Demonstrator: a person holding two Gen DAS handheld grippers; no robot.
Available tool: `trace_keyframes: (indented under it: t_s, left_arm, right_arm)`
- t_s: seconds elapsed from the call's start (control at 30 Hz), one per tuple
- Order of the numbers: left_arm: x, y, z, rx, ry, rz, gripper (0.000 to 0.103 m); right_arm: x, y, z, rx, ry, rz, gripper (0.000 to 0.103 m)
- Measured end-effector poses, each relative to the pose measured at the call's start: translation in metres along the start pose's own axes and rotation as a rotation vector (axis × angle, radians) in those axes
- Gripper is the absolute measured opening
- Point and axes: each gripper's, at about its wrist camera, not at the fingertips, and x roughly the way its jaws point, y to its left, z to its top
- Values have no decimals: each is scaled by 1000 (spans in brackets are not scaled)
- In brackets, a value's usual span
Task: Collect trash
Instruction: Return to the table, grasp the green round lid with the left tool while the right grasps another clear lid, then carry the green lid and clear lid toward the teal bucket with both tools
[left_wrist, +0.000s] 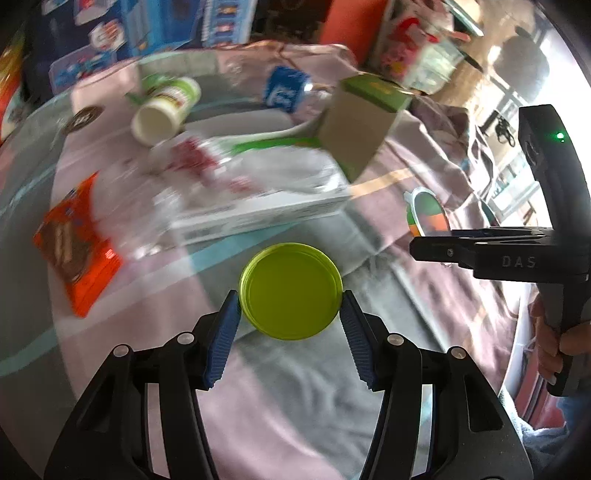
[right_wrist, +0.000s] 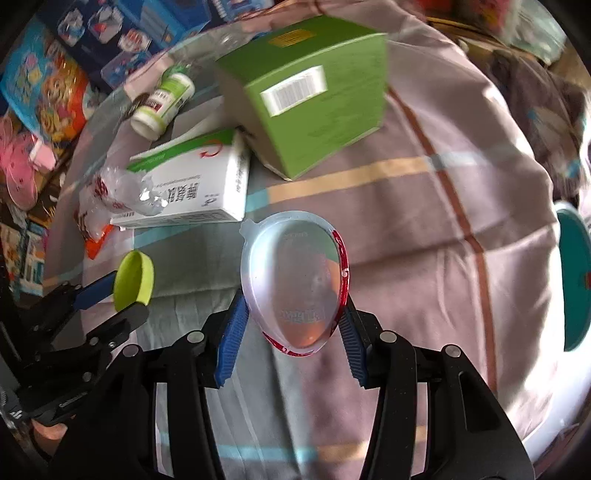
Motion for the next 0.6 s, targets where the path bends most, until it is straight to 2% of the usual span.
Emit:
trace_keyframes:
  t_s: [0.6]
  left_arm:
    - [23,-129,48,194,-16,-66,56]
  right_arm:
    - [-72,-138,-29,215,-142,-38,46]
